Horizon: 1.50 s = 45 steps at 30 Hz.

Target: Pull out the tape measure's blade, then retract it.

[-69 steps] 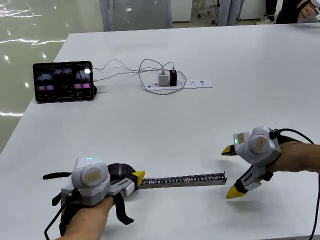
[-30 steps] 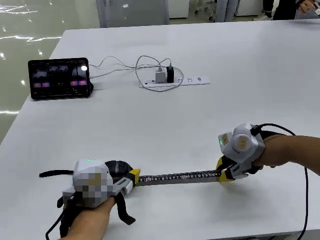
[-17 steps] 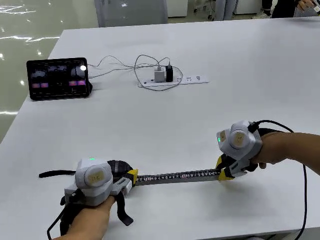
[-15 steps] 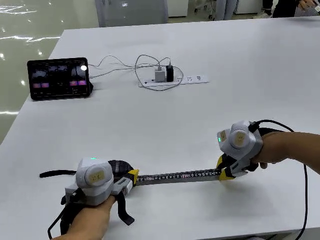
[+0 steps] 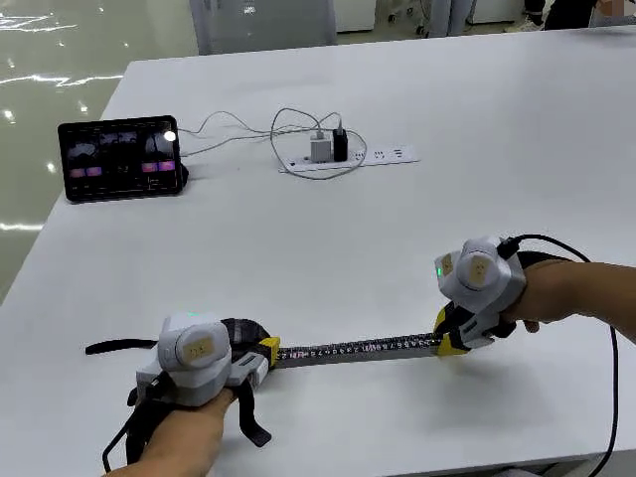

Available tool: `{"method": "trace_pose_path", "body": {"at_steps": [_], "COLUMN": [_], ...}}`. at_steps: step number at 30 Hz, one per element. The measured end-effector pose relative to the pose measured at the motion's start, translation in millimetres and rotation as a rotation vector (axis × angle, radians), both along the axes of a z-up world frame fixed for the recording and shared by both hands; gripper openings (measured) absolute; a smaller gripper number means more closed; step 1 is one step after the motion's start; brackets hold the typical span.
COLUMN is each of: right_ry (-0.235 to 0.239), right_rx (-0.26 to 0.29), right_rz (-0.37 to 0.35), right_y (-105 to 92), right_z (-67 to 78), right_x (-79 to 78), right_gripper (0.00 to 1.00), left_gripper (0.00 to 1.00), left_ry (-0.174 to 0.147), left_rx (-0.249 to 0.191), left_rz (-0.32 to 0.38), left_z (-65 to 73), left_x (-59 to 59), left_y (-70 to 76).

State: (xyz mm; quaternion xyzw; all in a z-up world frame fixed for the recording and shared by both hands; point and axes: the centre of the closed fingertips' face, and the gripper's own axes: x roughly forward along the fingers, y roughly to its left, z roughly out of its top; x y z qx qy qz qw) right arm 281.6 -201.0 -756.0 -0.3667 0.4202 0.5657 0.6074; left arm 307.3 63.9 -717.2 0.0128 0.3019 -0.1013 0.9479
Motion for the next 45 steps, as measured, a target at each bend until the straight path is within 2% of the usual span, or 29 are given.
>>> {"method": "trace_pose_path", "body": {"at_steps": [3,20,24,25,26,28,31,39,45], "right_ry": [-0.009,0.003,0.007,0.013,0.013,-0.002,-0.001,0.002,-0.005], "right_rx": [-0.017,-0.037,-0.022,0.004,0.004,-0.020,-0.032,-0.026,-0.023], "right_rz": [0.019,0.004,-0.002,-0.012,-0.015,0.027,0.033,0.032,0.059], "right_y": [2.0,11.6,16.6,23.0,25.4,28.1,30.1,33.1,36.3], "right_z": [-0.2,-0.5,-0.4,-0.4,-0.5,-0.9,-0.6,-1.3,-1.7], "right_x": [-0.3,0.5,0.2,-0.9,-0.7,-0.9,-1.3,-1.0,-0.7], "right_gripper": [0.09,0.09,0.10,0.10,0.10,0.10,0.10,0.10,0.10], "left_gripper": [0.58,0.58,0.58,0.58,0.58,0.58,0.58,0.58,0.59], "left_ry": [0.002,0.013,0.015,0.016,0.018,0.019,0.020,0.023,0.024], "left_rx": [-0.001,-0.004,-0.005,-0.006,-0.006,-0.007,-0.007,-0.008,-0.009], "left_rz": [-0.001,-0.003,-0.003,-0.003,-0.003,-0.003,-0.003,-0.004,-0.005], "left_z": [0.3,0.2,0.0,-0.1,-0.1,-0.2,-0.3,-1.0,-1.3], "left_x": [-0.1,0.1,0.3,0.4,0.4,0.4,0.3,-0.2,-0.1], "left_y": [-0.6,-0.4,-0.2,-0.3,-0.3,-0.3,-0.4,-0.4,-0.3]}}
